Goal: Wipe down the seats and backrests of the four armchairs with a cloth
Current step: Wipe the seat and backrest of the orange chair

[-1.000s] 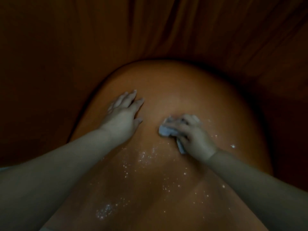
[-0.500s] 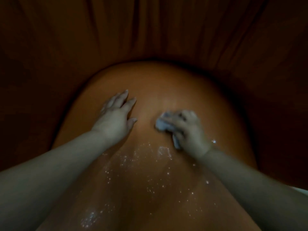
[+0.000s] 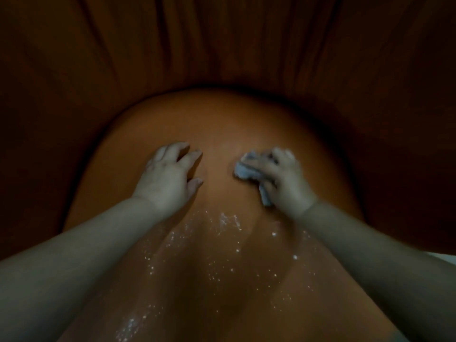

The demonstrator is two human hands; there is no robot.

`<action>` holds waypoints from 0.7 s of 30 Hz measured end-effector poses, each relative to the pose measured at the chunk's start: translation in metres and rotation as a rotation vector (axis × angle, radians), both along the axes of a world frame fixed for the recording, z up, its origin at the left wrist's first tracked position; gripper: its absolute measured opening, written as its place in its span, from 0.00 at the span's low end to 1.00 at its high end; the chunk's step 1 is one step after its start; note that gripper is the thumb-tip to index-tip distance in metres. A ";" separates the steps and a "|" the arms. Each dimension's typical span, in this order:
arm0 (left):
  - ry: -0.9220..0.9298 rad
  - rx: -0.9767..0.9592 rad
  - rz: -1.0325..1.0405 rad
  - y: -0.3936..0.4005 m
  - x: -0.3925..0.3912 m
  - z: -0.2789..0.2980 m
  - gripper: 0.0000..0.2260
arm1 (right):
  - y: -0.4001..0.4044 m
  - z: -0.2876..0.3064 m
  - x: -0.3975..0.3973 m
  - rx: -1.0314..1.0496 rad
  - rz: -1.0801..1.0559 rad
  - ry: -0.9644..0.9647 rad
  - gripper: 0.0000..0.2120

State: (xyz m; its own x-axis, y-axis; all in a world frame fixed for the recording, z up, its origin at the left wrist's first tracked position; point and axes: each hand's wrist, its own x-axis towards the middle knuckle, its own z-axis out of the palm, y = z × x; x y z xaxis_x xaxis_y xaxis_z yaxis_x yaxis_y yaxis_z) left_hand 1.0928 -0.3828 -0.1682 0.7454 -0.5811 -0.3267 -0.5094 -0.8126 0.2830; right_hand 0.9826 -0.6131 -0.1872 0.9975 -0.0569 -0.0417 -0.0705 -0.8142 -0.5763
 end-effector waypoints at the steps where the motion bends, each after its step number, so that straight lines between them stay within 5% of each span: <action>1: -0.002 -0.003 -0.012 -0.003 -0.002 0.000 0.28 | -0.006 -0.002 0.007 -0.013 -0.046 0.003 0.21; 8: 0.043 0.062 -0.097 -0.018 -0.010 -0.003 0.30 | 0.019 -0.003 -0.070 0.067 0.030 0.051 0.23; 16: 0.040 0.088 -0.132 -0.027 -0.016 -0.008 0.33 | -0.034 -0.014 -0.042 0.032 -0.312 0.008 0.21; 21: 0.060 0.118 -0.161 -0.026 -0.008 -0.002 0.33 | 0.005 -0.011 -0.097 0.036 -0.171 0.008 0.23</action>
